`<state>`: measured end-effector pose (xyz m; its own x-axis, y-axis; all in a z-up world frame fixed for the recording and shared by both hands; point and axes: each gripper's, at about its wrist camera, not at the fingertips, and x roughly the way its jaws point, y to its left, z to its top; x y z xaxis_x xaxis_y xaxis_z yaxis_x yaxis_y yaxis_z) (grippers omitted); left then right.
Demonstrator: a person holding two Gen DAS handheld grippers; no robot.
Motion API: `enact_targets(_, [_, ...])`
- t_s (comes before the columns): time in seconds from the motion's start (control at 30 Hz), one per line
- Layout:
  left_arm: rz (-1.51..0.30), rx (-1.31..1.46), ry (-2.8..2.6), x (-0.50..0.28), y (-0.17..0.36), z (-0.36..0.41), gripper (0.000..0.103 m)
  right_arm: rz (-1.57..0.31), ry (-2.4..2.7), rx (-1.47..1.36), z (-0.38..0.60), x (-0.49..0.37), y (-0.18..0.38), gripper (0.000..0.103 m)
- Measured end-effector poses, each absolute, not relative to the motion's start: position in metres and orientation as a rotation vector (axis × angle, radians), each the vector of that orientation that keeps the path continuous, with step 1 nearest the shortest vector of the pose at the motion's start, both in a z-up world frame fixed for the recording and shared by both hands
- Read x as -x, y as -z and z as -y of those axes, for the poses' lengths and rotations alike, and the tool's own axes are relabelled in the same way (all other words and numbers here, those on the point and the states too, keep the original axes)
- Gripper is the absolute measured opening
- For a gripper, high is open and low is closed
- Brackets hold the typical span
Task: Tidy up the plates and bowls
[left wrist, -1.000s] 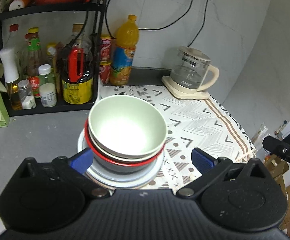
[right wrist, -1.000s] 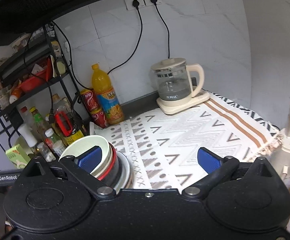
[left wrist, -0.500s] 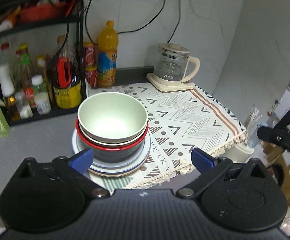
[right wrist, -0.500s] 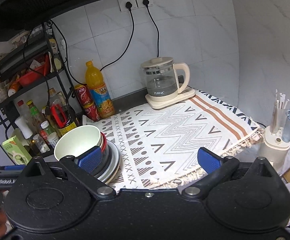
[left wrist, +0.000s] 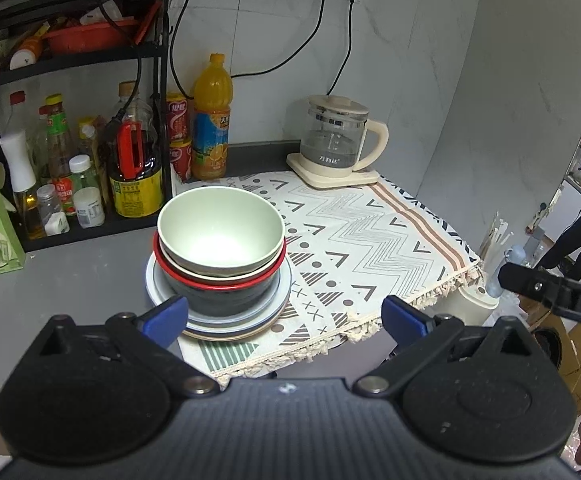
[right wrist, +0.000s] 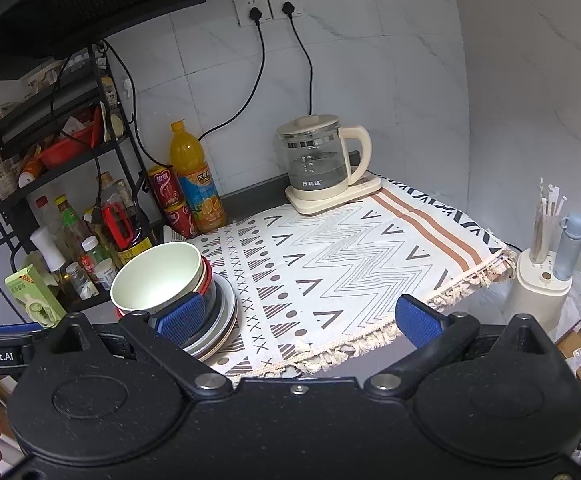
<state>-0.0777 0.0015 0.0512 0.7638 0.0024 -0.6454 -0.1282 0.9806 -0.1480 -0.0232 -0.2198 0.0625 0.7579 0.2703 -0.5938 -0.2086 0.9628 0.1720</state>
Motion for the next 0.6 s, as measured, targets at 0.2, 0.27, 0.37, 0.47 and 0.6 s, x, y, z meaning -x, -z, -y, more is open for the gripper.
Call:
enact_targets(0.2, [-0.686, 0.174, -0.101, 0.087, -0.057, 0.001, 0.102, -0.664, -0.250, -0.085, 0.218, 0.033, -0.065, 0.103])
enact_targets(0.27, [-0.695, 0.156, -0.101, 0.090, -0.057, 0.002, 0.102, -0.669, -0.257, -0.077, 0.217, 0.034, -0.065, 0.103])
enact_targets(0.37, [-0.702, 0.160, -0.113, 0.096, -0.057, 0.002, 0.102, -0.690, -0.269, -0.075, 0.215, 0.038, -0.064, 0.103])
enact_targets(0.47, [-0.686, 0.159, -0.137, 0.101, -0.060, -0.001, 0.103, -0.693, -0.281, -0.049, 0.210, 0.045, -0.063, 0.103])
enact_targets(0.6, [-0.677, 0.180, -0.155, 0.103, -0.062, -0.005, 0.103, -0.695, -0.276, -0.044, 0.209, 0.044, -0.066, 0.103])
